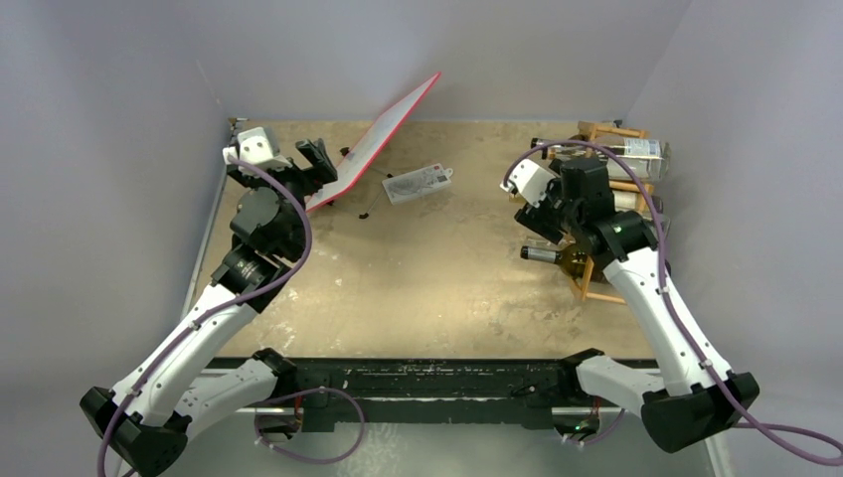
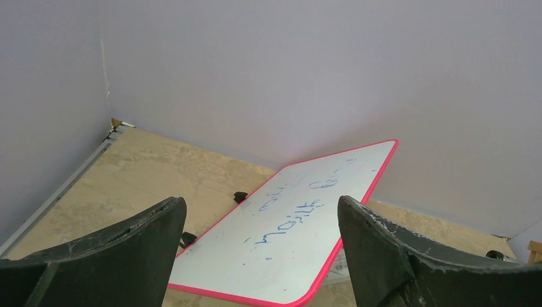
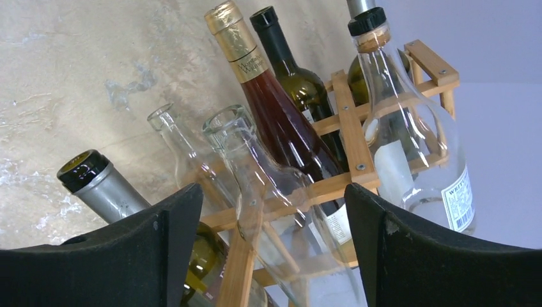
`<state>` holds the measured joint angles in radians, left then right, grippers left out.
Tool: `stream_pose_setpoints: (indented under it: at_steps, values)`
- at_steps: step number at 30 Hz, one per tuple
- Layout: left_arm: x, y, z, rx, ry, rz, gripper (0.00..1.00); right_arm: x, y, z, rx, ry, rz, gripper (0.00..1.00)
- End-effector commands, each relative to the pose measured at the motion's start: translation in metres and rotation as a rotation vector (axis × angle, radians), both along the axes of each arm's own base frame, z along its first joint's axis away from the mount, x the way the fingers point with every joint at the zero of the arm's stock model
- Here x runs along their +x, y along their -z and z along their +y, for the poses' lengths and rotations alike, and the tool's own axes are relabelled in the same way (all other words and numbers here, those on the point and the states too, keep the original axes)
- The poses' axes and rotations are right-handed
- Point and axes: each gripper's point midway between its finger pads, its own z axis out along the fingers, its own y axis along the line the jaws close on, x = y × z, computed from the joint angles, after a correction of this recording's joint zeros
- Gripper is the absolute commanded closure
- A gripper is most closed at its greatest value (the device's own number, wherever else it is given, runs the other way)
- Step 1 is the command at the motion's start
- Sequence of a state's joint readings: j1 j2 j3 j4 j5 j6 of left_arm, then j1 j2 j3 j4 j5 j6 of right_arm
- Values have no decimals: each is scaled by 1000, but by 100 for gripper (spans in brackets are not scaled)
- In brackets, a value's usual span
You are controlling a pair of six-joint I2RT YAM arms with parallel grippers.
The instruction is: Take the wine bottle off the wine rack
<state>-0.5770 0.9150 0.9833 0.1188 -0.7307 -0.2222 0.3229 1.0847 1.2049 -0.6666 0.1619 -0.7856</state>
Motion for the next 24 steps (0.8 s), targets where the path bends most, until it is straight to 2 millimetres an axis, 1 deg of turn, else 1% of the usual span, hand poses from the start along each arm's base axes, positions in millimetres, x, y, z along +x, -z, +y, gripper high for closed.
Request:
stream_pose_setpoints:
  at_steps: [1, 5, 9, 11, 14, 17, 24]
  values:
    - [-5, -12, 4, -31, -16, -49, 13, 11, -8, -5, -78, -11, -57, 18]
    - [-5, -12, 4, -28, -16, -47, 13, 12, 3, -9, -150, -35, -48, 18]
    - [-5, -11, 5, -28, -22, -47, 13, 17, -3, -4, -155, -65, -83, 18]
    - [-4, -11, 5, -28, -22, -46, 13, 20, -3, -1, -156, -84, -90, 18]
    - [-4, -10, 5, -26, -21, -45, 13, 24, 6, -2, -183, -82, -70, 19]
    - [-4, -10, 5, -25, -25, -45, 13, 26, 17, -2, -208, -85, -36, 25]
    - [-3, -9, 4, -25, -23, -44, 13, 31, 31, -2, -237, -90, -12, 23]
